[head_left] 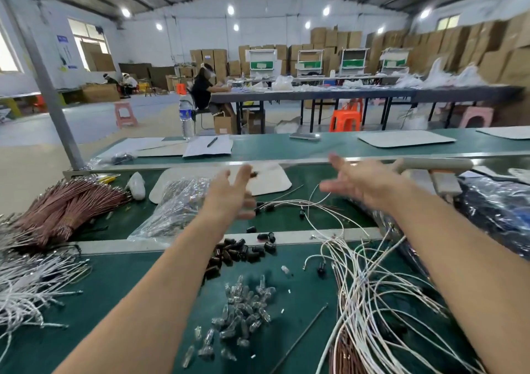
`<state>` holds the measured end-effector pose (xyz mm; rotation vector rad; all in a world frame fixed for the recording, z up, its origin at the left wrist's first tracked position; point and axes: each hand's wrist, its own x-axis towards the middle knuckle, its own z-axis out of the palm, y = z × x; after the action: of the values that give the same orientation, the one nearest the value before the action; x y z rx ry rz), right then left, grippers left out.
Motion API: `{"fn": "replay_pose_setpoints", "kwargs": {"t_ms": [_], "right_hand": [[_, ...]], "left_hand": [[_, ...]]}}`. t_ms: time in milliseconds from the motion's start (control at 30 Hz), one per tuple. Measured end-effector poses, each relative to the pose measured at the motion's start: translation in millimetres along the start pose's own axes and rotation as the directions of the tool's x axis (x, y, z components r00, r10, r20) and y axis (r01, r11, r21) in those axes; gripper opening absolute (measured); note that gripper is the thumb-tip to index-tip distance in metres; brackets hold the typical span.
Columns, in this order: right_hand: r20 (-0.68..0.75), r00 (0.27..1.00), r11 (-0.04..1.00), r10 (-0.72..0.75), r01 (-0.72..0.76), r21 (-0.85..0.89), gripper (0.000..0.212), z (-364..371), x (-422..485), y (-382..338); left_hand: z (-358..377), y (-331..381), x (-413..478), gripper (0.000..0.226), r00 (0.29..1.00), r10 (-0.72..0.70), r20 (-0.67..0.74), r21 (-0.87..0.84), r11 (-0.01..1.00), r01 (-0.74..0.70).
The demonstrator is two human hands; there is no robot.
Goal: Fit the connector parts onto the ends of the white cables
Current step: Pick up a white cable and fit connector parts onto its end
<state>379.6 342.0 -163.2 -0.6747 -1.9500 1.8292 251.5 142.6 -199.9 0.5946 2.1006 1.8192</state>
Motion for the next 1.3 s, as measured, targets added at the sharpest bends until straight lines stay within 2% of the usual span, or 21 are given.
{"fn": "replay_pose_setpoints", "kwargs": {"t_ms": [67, 200, 267, 333, 433, 500, 600, 767, 900, 933, 1000, 1067, 1100, 1133, 1167, 1200, 1233, 1300], "right_hand": [[0.003, 0.995, 0.993, 0.095, -0.094, -0.065, 0.054, -3, -2, 31], [-0.030, 0.994, 0.995, 0.101, -0.102, -0.021, 0.024, -1, -16, 75], [-0.052, 0.993, 0.994, 0.103, -0.105, -0.029, 0.022, 3, -22, 87], [-0.063, 0.994, 0.995, 0.092, -0.095, -0.040, 0.023, 11, -29, 95], [-0.080, 0.996, 0.996, 0.049, -0.055, -0.066, 0.025, 21, -39, 99], [-0.106, 0.994, 0.998, -0.004, -0.003, -0.067, 0.026, 26, -45, 101], [-0.155, 0.985, 0.995, -0.081, 0.072, -0.062, 0.028, 31, -51, 103], [-0.195, 0.972, 0.991, -0.130, 0.123, -0.052, 0.030, 33, -65, 111], [-0.226, 0.951, 0.969, -0.214, 0.176, -0.176, 0.029, 31, -69, 118], [-0.240, 0.940, 0.960, -0.242, 0.195, -0.202, 0.029, 31, -69, 118], [-0.273, 0.915, 0.941, -0.298, 0.235, -0.242, 0.026, 32, -68, 118], [-0.289, 0.896, 0.925, -0.338, 0.260, -0.277, 0.021, 32, -66, 120], [-0.284, 0.892, 0.915, -0.350, 0.261, -0.307, 0.019, 33, -66, 122], [-0.270, 0.895, 0.903, -0.356, 0.254, -0.347, 0.018, 34, -65, 124], [-0.247, 0.903, 0.890, -0.353, 0.242, -0.386, 0.019, 36, -63, 127], [-0.214, 0.914, 0.877, -0.344, 0.231, -0.421, 0.020, 39, -61, 129], [-0.174, 0.927, 0.864, -0.331, 0.224, -0.451, 0.022, 43, -59, 131], [-0.106, 0.951, 0.851, -0.291, 0.207, -0.482, 0.023, 53, -52, 135]], "left_hand": [[-6, -14, 2, 0.064, 0.986, -0.133, 0.102, 0.145, 0.982, 0.118], [-21, -38, -25, 0.038, 0.960, -0.120, 0.254, 0.331, 0.943, 0.030], [-21, -41, -49, 0.033, 0.893, -0.179, 0.413, 0.499, 0.865, -0.057], [-16, -41, -76, 0.029, 0.796, -0.283, 0.535, 0.647, 0.743, -0.170], [-1, -43, -110, 0.022, 0.718, -0.402, 0.568, 0.770, 0.569, -0.291], [9, -48, -126, 0.021, 0.755, -0.388, 0.528, 0.817, 0.474, -0.328], [21, -58, -141, 0.031, 0.823, -0.338, 0.457, 0.886, 0.258, -0.386], [28, -64, -155, 0.014, 0.850, -0.291, 0.438, 0.899, 0.120, -0.422], [30, -64, -157, 0.018, 0.843, -0.250, 0.477, 0.878, 0.094, -0.469], [27, -63, -157, 0.016, 0.845, -0.231, 0.483, 0.876, 0.127, -0.465], [11, -60, -152, 0.010, 0.869, -0.164, 0.466, 0.864, 0.299, -0.406], [-14, -61, -141, 0.009, 0.893, -0.122, 0.433, 0.768, 0.569, -0.295], [-28, -62, -136, 0.007, 0.905, -0.093, 0.414, 0.657, 0.719, -0.227], [-41, -64, -130, 0.003, 0.926, -0.046, 0.374, 0.488, 0.859, -0.154], [-52, -68, -125, 0.007, 0.955, -0.012, 0.297, 0.273, 0.959, -0.073], [-61, -74, -121, 0.018, 0.979, -0.028, 0.201, 0.022, 0.999, 0.024], [-67, -82, -117, 0.026, 0.990, -0.079, 0.120, -0.236, 0.966, 0.106], [-74, -95, -112, 0.026, 0.983, -0.185, 0.011, -0.589, 0.793, 0.156]]}}
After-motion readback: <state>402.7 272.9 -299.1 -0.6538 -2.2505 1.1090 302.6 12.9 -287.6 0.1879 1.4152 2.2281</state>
